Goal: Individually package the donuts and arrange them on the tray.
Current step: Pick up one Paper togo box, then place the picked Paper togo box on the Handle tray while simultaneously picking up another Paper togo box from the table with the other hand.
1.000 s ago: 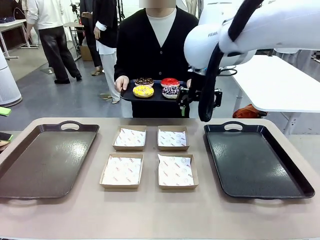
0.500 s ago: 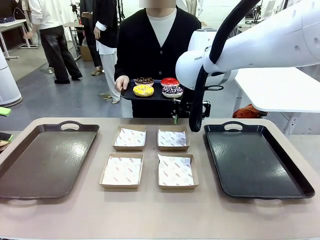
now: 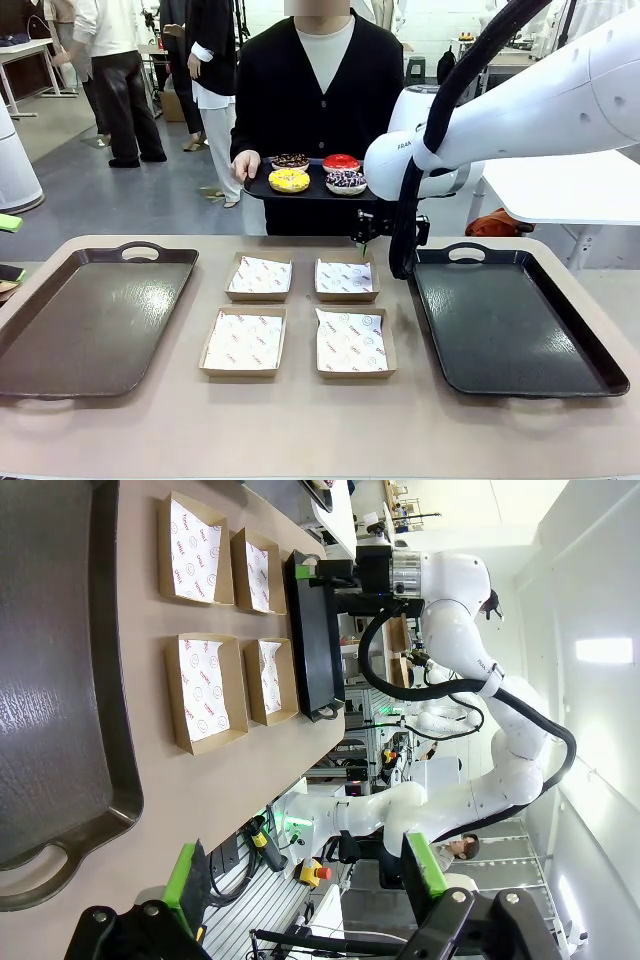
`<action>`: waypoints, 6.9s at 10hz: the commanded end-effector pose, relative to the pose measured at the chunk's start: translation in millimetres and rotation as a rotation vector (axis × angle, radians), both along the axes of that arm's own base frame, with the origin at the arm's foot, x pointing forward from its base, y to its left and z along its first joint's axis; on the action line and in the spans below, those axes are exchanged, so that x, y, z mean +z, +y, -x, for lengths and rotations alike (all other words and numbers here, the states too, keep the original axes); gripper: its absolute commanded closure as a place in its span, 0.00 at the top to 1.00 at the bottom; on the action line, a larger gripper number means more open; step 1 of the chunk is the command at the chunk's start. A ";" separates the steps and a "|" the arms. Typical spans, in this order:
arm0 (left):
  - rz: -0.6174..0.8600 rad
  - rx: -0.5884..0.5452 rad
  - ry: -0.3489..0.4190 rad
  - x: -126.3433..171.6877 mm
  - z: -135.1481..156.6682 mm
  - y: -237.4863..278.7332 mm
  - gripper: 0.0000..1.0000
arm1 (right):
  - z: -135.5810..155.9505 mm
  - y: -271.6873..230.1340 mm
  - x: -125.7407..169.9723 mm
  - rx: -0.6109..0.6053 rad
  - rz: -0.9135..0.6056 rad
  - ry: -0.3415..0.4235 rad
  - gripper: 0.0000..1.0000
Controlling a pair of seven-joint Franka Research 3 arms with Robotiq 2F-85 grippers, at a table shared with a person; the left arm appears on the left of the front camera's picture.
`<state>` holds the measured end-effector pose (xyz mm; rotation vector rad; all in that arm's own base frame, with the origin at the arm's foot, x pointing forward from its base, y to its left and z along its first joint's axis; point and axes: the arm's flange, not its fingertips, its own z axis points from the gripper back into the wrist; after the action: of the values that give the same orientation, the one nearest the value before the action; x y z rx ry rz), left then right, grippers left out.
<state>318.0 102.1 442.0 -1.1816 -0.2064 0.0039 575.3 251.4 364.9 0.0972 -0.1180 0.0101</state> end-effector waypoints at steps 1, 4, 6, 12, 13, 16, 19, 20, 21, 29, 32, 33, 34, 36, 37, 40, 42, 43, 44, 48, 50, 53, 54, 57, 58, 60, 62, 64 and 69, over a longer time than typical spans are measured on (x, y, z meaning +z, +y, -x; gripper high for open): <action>0.014 0.003 -0.009 0.5 0.9 0.9 1.00 | -1.2 2.3 4.8 -0.002 -0.002 0.000 1.00; 0.014 0.003 -0.009 0.5 0.9 0.9 1.00 | -1.2 2.3 4.8 -0.002 -0.002 0.000 1.00; 0.014 0.003 -0.009 0.5 0.9 0.9 1.00 | -1.2 2.3 4.8 -0.002 -0.002 0.000 1.00; 0.014 0.003 -0.009 0.5 0.9 0.9 1.00 | -22.0 15.9 -28.8 -0.005 -0.004 -0.026 1.00; 0.014 0.003 -0.009 0.5 0.9 0.9 1.00 | -28.0 14.8 -36.1 -0.015 -0.002 -0.015 1.00; 0.014 0.003 -0.009 0.5 0.9 0.9 1.00 | -36.4 15.8 -50.1 -0.008 0.003 0.004 1.00; 0.014 0.003 -0.009 0.5 0.9 0.9 1.00 | -36.6 16.6 -51.3 0.012 0.002 0.016 0.41; 0.014 0.003 -0.009 0.5 0.9 0.9 1.00 | -35.2 16.8 -51.2 0.011 0.001 0.019 0.10; 0.014 0.003 -0.009 0.5 0.9 0.9 1.00 | -34.4 17.0 -51.7 0.009 0.004 0.020 0.00; 0.014 0.003 -0.009 0.5 0.9 0.9 1.00 | -32.7 11.4 -44.0 -0.047 0.021 0.041 0.00; 0.014 0.003 -0.009 0.5 0.9 0.9 1.00 | -16.7 11.3 -0.4 -0.069 0.072 0.115 0.00; 0.014 0.003 -0.009 0.5 0.9 0.9 1.00 | -11.5 11.1 21.2 -0.069 0.081 0.117 0.00; 0.014 0.003 -0.009 0.5 0.9 0.9 1.00 | -7.8 11.3 45.9 -0.063 0.061 0.116 0.00; 0.014 0.003 -0.009 0.5 0.9 0.9 1.00 | -5.0 14.0 87.3 -0.049 0.051 0.101 0.00; 0.014 0.003 -0.009 0.5 0.9 0.9 1.00 | -0.7 15.9 107.9 -0.033 0.047 0.094 0.00; 0.014 0.003 -0.009 0.5 0.9 0.9 1.00 | 11.6 26.5 153.2 -0.014 0.044 0.057 0.00; 0.014 0.003 -0.009 0.5 0.9 0.9 1.00 | 12.3 26.0 153.4 -0.002 0.037 0.049 0.00; 0.014 0.003 -0.009 0.5 0.9 0.9 1.00 | 12.3 26.0 153.4 -0.002 0.037 0.049 0.00; 0.014 0.003 -0.009 0.5 0.9 0.9 1.00 | 12.3 26.0 153.4 -0.002 0.037 0.049 0.00; 0.014 0.003 -0.009 0.5 0.9 0.9 1.00 | 12.3 26.0 153.4 -0.002 0.037 0.049 0.00; 0.014 0.003 -0.009 0.5 0.9 0.9 1.00 | 12.3 26.0 153.4 -0.002 0.037 0.049 0.00; 0.014 0.003 -0.009 0.5 0.9 0.9 1.00 | 12.3 26.0 153.4 -0.002 0.037 0.049 0.00; 0.014 0.003 -0.009 0.5 0.9 0.9 1.00 | 12.3 26.0 153.4 -0.002 0.037 0.049 0.00; 0.014 0.003 -0.009 0.5 0.9 0.9 1.00 | 12.3 26.0 153.4 -0.002 0.037 0.049 0.00; 0.014 0.003 -0.009 0.5 0.9 0.9 1.00 | 12.3 26.0 153.4 -0.002 0.037 0.049 0.00; 0.014 0.003 -0.009 0.5 0.9 0.9 1.00 | 12.3 26.0 153.4 -0.002 0.037 0.049 0.00; 0.014 0.003 -0.009 0.5 0.9 0.9 1.00 | 12.3 26.0 153.4 -0.002 0.037 0.049 0.00; 0.014 0.003 -0.009 0.5 0.9 0.9 1.00 | 12.3 26.0 153.4 -0.002 0.037 0.049 0.00; 0.014 0.003 -0.009 0.5 0.9 0.9 1.00 | 12.3 26.0 153.4 -0.002 0.037 0.049 0.00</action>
<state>318.0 102.1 441.9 -1.1816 -0.2063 0.0041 563.2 279.2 520.8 0.0581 -0.0621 0.0112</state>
